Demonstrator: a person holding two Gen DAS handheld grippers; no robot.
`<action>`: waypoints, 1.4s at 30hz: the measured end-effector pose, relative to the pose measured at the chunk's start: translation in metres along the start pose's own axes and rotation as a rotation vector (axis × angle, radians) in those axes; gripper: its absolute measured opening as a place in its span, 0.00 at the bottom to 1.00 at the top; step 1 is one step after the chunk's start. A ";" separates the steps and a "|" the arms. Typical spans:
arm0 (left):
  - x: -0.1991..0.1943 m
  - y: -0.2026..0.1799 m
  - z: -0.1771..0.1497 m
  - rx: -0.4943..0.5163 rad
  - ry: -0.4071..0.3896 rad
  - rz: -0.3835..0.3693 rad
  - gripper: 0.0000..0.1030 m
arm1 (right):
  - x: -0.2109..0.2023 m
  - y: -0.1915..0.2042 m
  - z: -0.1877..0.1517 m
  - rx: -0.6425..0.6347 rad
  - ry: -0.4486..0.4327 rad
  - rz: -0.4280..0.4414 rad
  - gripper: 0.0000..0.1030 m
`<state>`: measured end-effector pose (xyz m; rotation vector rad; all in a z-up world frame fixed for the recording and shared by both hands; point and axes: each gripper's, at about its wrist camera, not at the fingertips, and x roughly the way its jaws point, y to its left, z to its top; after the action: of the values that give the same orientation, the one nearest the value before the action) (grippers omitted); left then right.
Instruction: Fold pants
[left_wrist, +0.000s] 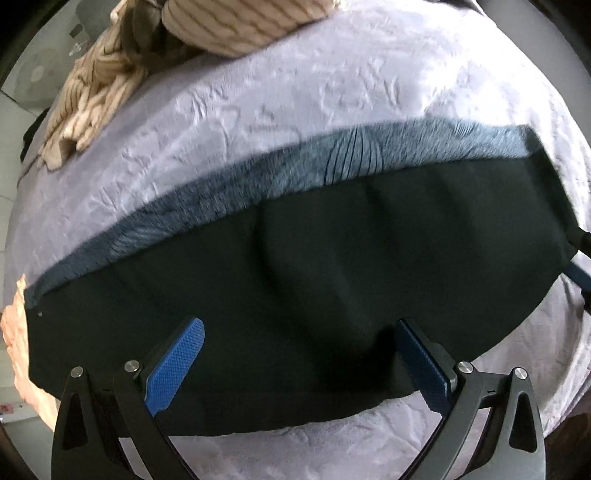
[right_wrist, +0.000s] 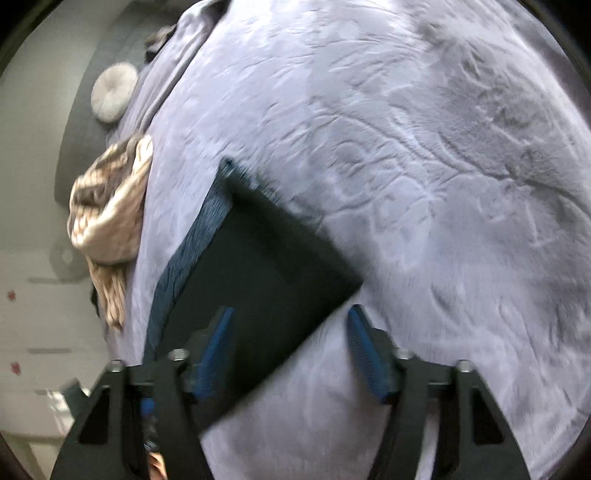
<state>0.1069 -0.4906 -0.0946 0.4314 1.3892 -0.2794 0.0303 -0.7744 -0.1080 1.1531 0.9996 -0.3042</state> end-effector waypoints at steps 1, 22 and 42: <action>0.003 -0.001 -0.001 -0.003 0.003 -0.001 1.00 | 0.001 -0.005 0.002 0.021 0.005 -0.005 0.39; 0.014 -0.010 -0.006 -0.019 0.013 0.000 1.00 | 0.001 -0.003 -0.020 -0.032 0.106 0.083 0.41; 0.024 -0.006 -0.005 -0.035 0.009 -0.010 1.00 | 0.022 0.001 -0.023 -0.040 0.143 0.084 0.43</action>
<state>0.1041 -0.4924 -0.1195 0.3968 1.4037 -0.2612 0.0314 -0.7479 -0.1263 1.1900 1.0739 -0.1355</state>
